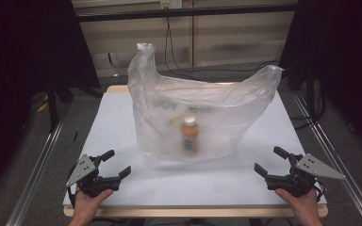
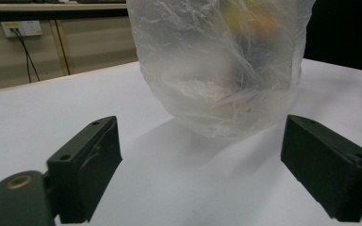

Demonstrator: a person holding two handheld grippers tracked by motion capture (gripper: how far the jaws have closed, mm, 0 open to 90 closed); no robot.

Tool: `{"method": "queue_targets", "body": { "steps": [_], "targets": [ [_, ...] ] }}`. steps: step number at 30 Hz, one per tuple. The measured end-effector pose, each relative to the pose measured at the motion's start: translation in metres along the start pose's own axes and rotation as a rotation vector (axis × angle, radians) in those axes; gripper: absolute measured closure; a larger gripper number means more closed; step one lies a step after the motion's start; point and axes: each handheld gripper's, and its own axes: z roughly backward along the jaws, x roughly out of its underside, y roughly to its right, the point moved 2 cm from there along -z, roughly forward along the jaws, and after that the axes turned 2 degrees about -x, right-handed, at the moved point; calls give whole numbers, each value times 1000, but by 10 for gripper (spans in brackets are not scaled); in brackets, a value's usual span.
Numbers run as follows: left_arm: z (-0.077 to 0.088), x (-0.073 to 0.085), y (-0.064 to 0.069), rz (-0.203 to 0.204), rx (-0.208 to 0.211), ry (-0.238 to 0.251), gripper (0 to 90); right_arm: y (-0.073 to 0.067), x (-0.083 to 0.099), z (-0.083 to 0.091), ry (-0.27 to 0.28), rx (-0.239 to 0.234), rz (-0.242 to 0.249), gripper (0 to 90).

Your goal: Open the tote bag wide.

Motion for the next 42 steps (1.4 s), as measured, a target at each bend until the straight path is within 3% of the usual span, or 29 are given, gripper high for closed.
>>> {"method": "queue_targets", "body": {
  "steps": [2,4,6,8,9,10,11,15,17,19,22,27,28,29,30,31,34,35,42],
  "targets": [
    [1,0,-1,-4,15,-19,139,0,1,-2,-15,-6,-2,91],
    [1,-1,-1,-39,8,-42,155,1,3,-6,-35,-8,-2,102],
    [1,-1,3,-17,17,-12,183,2,2,-8,-44,-10,-7,117],
    [2,-1,3,-31,38,-21,213,2,2,-10,-54,-21,-1,161],
    [3,-1,2,-62,34,-41,248,2,1,-10,-51,-18,1,184],
    [3,-1,3,-64,42,-48,283,1,0,-11,-51,-38,14,257],
    [3,-1,3,-70,46,-47,283,1,0,-11,-51,-38,14,257],
    [2,-4,7,-54,84,-57,420,1,-1,-13,-60,-81,25,383],
    [1,-4,8,-51,80,-55,438,1,-2,-13,-61,-84,31,420],
    [1,-5,10,-42,99,-64,511,0,-4,-13,-55,-118,31,499],
    [0,-8,12,-42,118,-86,585,-3,-6,-15,-54,-138,40,561],
    [-1,-14,19,2,156,-117,650,-10,-11,-19,-75,-174,54,638],
    [-1,-14,19,2,156,-117,676,-10,-11,-19,-75,-174,54,638],
    [-1,-15,19,-5,191,-114,676,-11,-13,-20,-80,-180,53,644],
    [-1,-17,21,-6,180,-124,696,-13,-14,-21,-86,-189,55,655],
    [-2,-19,22,-2,210,-125,740,-17,-17,-25,-93,-186,57,698],
    [-4,-24,25,0,234,-112,783,-20,-19,-29,-97,-198,50,733],
    [-5,-26,26,-12,236,-113,823,-21,-22,-34,-97,-223,39,785],
    [-14,-36,37,-45,288,-124,900,-23,-29,-39,-122,-247,45,879]
  ]
}}
